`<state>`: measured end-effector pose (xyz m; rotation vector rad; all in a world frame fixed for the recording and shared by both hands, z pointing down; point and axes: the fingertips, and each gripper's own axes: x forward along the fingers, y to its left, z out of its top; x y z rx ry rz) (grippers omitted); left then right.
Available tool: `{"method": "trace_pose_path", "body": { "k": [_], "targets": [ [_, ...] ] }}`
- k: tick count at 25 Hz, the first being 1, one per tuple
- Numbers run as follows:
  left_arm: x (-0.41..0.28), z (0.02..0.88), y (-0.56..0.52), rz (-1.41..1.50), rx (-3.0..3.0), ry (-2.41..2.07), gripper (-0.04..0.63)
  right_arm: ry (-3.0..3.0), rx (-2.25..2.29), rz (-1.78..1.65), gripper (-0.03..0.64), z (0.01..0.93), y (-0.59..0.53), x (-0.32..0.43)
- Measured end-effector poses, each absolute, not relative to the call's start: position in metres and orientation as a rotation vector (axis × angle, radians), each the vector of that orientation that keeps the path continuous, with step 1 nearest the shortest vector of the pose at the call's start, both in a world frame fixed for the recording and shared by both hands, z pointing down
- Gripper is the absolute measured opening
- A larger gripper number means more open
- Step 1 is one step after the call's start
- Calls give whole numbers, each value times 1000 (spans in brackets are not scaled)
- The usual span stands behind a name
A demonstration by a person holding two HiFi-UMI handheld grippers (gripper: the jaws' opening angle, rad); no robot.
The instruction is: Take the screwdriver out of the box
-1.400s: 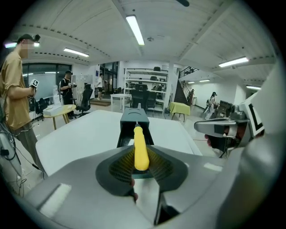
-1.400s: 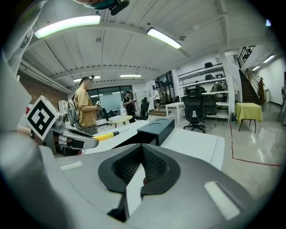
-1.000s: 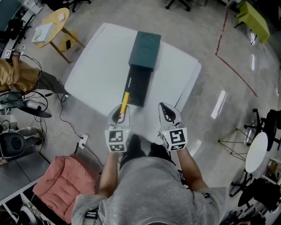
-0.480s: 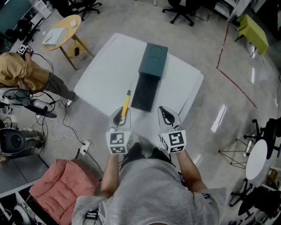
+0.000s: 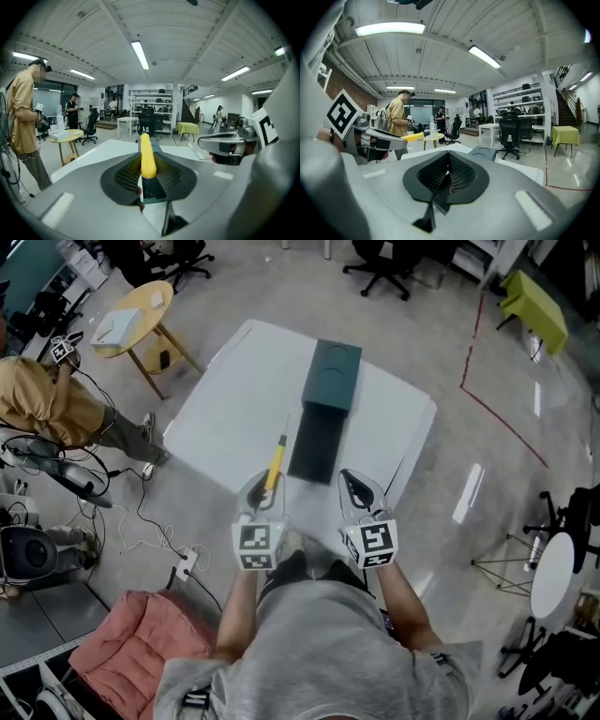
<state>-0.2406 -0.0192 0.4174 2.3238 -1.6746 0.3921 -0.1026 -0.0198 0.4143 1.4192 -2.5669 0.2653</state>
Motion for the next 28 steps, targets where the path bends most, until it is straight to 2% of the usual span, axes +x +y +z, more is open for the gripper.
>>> {"method": "trace_pose_path", "body": {
  "k": [12,28],
  "targets": [
    [-212,425,-46,429,2443,-1510,87,-2461,1593,302,3,421,-29,-77],
    [-114,443,-73,497,2581,-1224,87,-2234,1875,365,3,434,-30,21]
  ]
}}
